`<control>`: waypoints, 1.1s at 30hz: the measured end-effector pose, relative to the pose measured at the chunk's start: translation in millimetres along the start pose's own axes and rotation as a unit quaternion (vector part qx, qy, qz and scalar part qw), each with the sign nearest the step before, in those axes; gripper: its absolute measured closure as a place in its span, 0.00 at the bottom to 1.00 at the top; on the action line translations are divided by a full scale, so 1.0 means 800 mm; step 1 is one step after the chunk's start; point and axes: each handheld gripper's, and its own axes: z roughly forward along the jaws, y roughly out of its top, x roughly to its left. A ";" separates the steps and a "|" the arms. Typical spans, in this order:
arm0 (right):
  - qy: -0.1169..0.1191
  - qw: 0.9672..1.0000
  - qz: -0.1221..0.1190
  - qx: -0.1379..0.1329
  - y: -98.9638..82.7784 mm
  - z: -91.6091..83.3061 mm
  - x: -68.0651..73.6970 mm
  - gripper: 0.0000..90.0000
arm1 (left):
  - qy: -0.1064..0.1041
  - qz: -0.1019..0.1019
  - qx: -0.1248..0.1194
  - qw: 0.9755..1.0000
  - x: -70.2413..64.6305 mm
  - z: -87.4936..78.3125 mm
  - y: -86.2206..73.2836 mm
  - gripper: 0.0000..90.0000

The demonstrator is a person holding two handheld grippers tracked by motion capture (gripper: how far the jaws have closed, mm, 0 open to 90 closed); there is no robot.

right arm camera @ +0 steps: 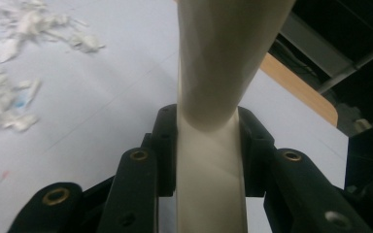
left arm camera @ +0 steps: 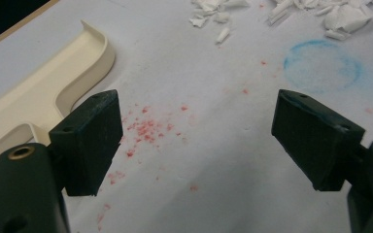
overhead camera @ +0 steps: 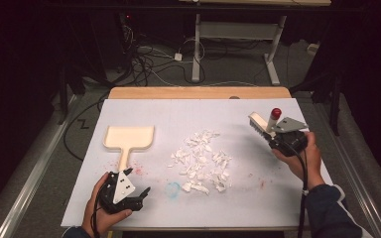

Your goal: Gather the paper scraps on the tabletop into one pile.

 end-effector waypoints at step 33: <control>0.155 0.952 -0.253 -0.073 0.033 -0.005 0.167 0.75 | -0.010 0.018 0.008 1.000 -0.008 -0.002 0.001 0.20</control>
